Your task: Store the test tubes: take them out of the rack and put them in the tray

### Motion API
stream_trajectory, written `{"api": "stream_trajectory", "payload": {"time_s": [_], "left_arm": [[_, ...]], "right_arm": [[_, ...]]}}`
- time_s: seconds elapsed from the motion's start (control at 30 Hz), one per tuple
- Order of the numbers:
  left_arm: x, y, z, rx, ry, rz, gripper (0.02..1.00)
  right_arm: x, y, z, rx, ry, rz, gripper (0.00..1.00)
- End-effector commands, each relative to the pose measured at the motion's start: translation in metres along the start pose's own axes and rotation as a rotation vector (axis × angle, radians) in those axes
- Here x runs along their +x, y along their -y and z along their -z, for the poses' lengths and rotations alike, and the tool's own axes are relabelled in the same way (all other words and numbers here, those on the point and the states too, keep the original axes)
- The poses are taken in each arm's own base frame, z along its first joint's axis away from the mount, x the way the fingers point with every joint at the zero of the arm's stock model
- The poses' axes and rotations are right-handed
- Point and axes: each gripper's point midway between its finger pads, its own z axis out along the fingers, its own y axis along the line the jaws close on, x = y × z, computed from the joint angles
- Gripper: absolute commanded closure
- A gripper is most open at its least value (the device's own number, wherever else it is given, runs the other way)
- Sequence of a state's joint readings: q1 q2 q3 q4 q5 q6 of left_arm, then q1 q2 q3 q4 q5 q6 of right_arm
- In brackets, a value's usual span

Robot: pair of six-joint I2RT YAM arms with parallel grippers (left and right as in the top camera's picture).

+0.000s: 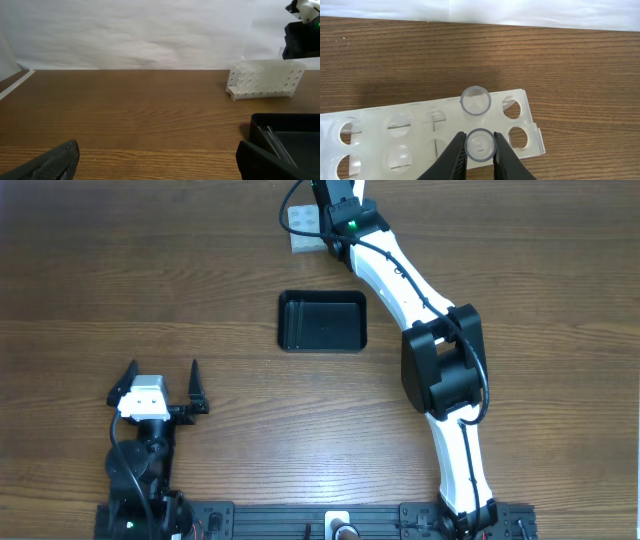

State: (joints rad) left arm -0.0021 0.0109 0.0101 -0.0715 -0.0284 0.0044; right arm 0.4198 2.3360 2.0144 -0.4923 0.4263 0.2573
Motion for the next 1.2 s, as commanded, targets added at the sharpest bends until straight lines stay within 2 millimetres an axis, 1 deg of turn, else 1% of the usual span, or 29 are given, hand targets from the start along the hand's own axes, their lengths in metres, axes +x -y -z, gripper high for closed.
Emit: {"api": "stream_trajectory", "payload": {"time_s": [0.03,0.33,0.5,0.7,0.87,1.2], "left_arm": [[0.001,0.001,0.0,0.007,0.002,-0.014,0.02],[0.001,0.001,0.0,0.007,0.002,-0.014,0.023],[0.001,0.001,0.0,0.007,0.003,-0.014,0.02],[0.001,0.001,0.0,0.007,0.002,-0.014,0.023],[0.001,0.001,0.0,0.007,0.002,-0.014,0.023],[0.001,0.001,0.0,0.007,0.003,-0.014,0.02]], "right_arm": [[-0.004,-0.001,-0.003,0.011,0.017,0.005,0.847],[-0.008,-0.004,0.0,0.004,0.031,0.004,0.864],[-0.018,-0.003,0.01,-0.002,0.051,-0.005,0.882],[-0.034,-0.002,0.029,-0.015,0.084,-0.017,0.895],[-0.044,-0.004,0.045,-0.027,0.104,-0.019,0.915],[-0.065,-0.006,0.078,-0.052,0.153,-0.007,0.921]]}}
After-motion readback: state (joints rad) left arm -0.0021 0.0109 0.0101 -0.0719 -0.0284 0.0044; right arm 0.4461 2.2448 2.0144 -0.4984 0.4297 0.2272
